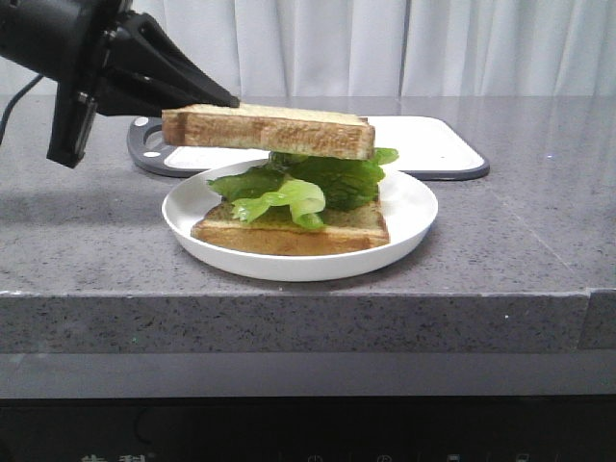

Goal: Left arm grabs bread, right arm adds lettuce
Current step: 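Swing the held bread slice over the lettuce and lower it with the left gripper, then open the left gripper and withdraw it from the sandwich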

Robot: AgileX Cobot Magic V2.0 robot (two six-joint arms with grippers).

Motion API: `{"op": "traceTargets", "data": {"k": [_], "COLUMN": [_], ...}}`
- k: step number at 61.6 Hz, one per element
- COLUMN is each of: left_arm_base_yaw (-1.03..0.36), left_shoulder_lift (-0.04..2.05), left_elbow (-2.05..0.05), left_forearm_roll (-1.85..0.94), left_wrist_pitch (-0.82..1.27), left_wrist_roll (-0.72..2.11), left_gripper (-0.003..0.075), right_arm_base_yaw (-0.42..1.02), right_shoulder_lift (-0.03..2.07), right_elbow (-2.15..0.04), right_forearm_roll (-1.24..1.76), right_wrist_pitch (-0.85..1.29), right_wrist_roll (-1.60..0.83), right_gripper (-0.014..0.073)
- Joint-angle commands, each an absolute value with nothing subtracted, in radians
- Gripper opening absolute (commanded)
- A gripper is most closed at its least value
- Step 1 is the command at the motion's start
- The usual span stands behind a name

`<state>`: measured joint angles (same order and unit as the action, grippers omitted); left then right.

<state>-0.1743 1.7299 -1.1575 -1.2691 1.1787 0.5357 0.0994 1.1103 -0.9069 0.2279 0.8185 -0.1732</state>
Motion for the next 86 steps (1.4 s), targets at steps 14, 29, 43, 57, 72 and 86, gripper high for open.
{"op": "traceTargets", "data": {"k": [14,29,43,57,72,86], "left_arm_base_yaw": [-0.21,-0.208,-0.191,-0.114,-0.078,-0.078], "left_shoulder_lift": [1.696,1.696,1.689,1.629,1.584,1.584], "left_elbow": [-1.187,-1.187,-1.187,-1.187,-1.187,-1.187], "left_forearm_roll": [-1.304,-1.256,-1.242,-1.236,-1.217,-1.21], "left_wrist_pitch": [1.172,1.171,1.173,1.183,1.183,1.183], "left_wrist_roll": [0.542,0.542,0.542,0.542,0.542,0.563], "left_gripper": [0.0077,0.0369,0.0488,0.0468,0.016,-0.002], "right_arm_base_yaw": [0.094,0.094,0.094,0.094,0.094,0.094], "right_shoulder_lift": [1.085,1.085,1.085,1.085,1.085,1.085], "right_elbow": [-0.932,-0.932,-0.932,-0.932,-0.932,-0.932], "right_forearm_roll": [0.232,0.237,0.237,0.237,0.237,0.237], "right_wrist_pitch": [0.765,0.765,0.765,0.767,0.767,0.767], "right_wrist_roll": [-0.176,-0.176,-0.176,-0.176,-0.176,-0.176], "right_gripper": [-0.0058,-0.0058,-0.0058,-0.0058,-0.0058,-0.0058]}}
